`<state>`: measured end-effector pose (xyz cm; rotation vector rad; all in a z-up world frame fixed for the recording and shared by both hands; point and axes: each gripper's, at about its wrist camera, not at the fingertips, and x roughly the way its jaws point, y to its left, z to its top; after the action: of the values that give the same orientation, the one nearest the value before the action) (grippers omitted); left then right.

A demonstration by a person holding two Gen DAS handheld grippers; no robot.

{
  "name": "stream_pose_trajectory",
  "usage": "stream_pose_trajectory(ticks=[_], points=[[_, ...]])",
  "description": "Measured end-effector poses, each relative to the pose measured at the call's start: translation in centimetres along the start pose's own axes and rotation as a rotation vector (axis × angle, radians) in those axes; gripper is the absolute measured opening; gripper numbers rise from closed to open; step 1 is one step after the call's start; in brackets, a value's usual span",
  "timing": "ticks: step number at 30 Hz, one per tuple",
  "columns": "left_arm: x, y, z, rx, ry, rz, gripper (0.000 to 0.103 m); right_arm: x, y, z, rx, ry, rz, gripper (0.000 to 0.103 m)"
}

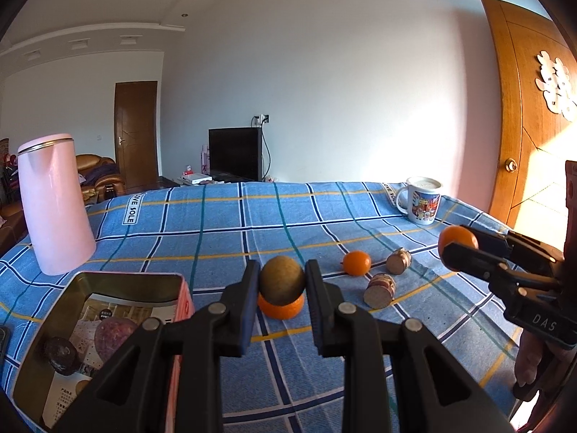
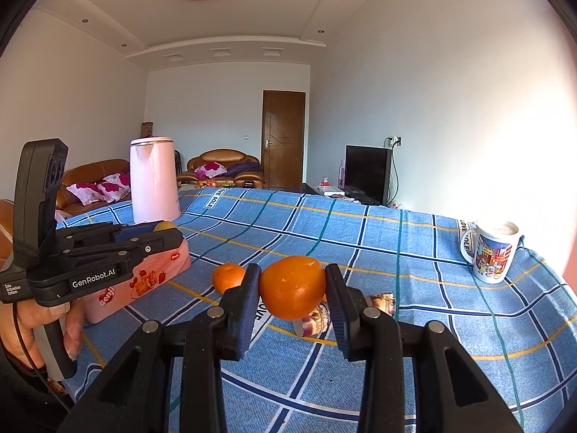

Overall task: Organize fruits
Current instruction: 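Lift and carry the orange and yellow fruit over the tin box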

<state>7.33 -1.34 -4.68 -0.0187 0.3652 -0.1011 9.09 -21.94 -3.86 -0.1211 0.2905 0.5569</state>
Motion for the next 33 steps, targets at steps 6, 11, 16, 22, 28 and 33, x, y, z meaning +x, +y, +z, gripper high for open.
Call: stream_pose_trajectory(ticks=[6, 11, 16, 22, 28, 33], points=[[-0.8, 1.3, -0.2, -0.022, 0.005, 0.012, 0.026, 0.9, 1.7, 1.2, 0.005, -0.001, 0.057, 0.038], [-1.8, 2.5, -0.2, -0.041, -0.002, 0.032, 0.026, 1.8, 4.2, 2.3, -0.027, -0.002, 0.108, 0.038], [-2.8, 4.1, -0.4, -0.063, -0.009, 0.060, 0.027, 2.9, 6.9, 3.2, -0.054, -0.002, 0.165, 0.038], [-3.7, 7.0, -1.0, -0.111, 0.006, 0.105, 0.026, 4.3, 10.3, 4.3, -0.100, 0.004, 0.227, 0.038], [-4.8, 9.6, -1.5, -0.154, 0.014, 0.143, 0.026, 5.8, 13.8, 4.8, -0.139, 0.031, 0.286, 0.038], [-5.6, 12.1, -1.9, -0.203, 0.014, 0.176, 0.026, 7.2, 16.4, 4.5, -0.166, 0.066, 0.328, 0.038]])
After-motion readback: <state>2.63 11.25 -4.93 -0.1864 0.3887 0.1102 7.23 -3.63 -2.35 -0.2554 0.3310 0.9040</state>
